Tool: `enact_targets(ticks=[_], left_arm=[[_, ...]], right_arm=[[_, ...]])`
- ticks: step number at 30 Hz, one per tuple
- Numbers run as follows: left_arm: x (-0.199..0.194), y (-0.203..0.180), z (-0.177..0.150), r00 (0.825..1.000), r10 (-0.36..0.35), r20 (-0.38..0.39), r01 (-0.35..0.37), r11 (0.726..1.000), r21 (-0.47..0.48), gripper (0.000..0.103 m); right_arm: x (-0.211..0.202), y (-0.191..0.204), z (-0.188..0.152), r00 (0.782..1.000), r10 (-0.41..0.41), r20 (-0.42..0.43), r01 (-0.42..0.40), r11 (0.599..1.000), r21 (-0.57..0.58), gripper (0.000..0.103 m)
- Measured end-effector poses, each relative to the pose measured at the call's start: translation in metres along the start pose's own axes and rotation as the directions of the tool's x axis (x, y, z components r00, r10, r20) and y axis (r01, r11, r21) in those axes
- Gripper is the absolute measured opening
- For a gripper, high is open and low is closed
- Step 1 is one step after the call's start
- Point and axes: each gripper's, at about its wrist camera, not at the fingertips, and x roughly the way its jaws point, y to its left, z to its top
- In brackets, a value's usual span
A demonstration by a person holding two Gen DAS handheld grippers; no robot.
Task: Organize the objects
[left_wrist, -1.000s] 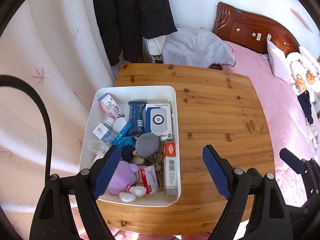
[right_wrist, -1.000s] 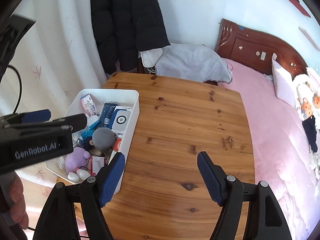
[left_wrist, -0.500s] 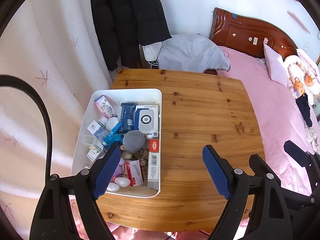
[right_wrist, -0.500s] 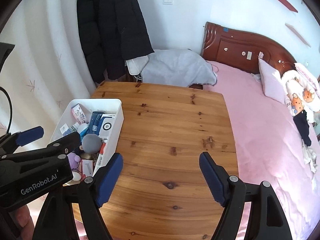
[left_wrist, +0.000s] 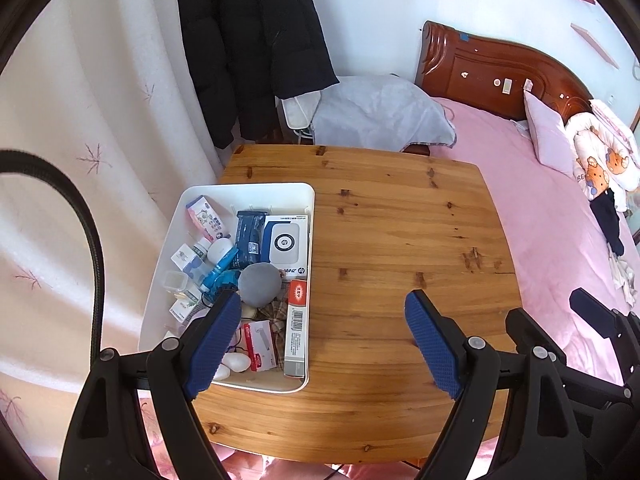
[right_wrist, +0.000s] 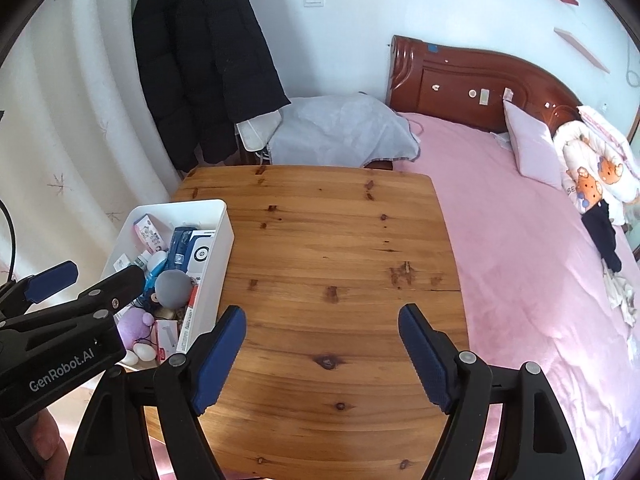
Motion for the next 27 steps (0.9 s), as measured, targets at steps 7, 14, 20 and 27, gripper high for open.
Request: enact_targets(ticks=[7, 14, 20, 27], left_arm=[[-0.001, -0.003, -0.001, 1.000, 0.004, 0.000, -0.004, 1.000, 0.002, 0.086], [0.001, -0.003, -0.002, 1.000, 0.001, -0.007, -0.001, 1.000, 0.013, 0.086], [0.003, -0.002, -0.002, 1.000, 0.000, -0.014, 0.001, 1.000, 0.021, 0.086], [0.005, -0.001, -0.001, 1.000, -0.003, -0.024, 0.004, 1.000, 0.028, 0.086]], right_arm=[[0.002, -0.014, 0.000, 1.000, -0.006, -0.017, 0.007, 0.999, 0.050, 0.080], [-0.005, -0.018, 0.003, 1.000, -0.027, 0.015, 0.026, 0.998, 0.062, 0.080], [-0.006, -0.019, 0.004, 0.999, -0.032, 0.019, 0.031, 0.998, 0.060, 0.080], [-0.010, -0.019, 0.007, 0.999, -0.037, 0.033, 0.034, 0.997, 0.067, 0.080]])
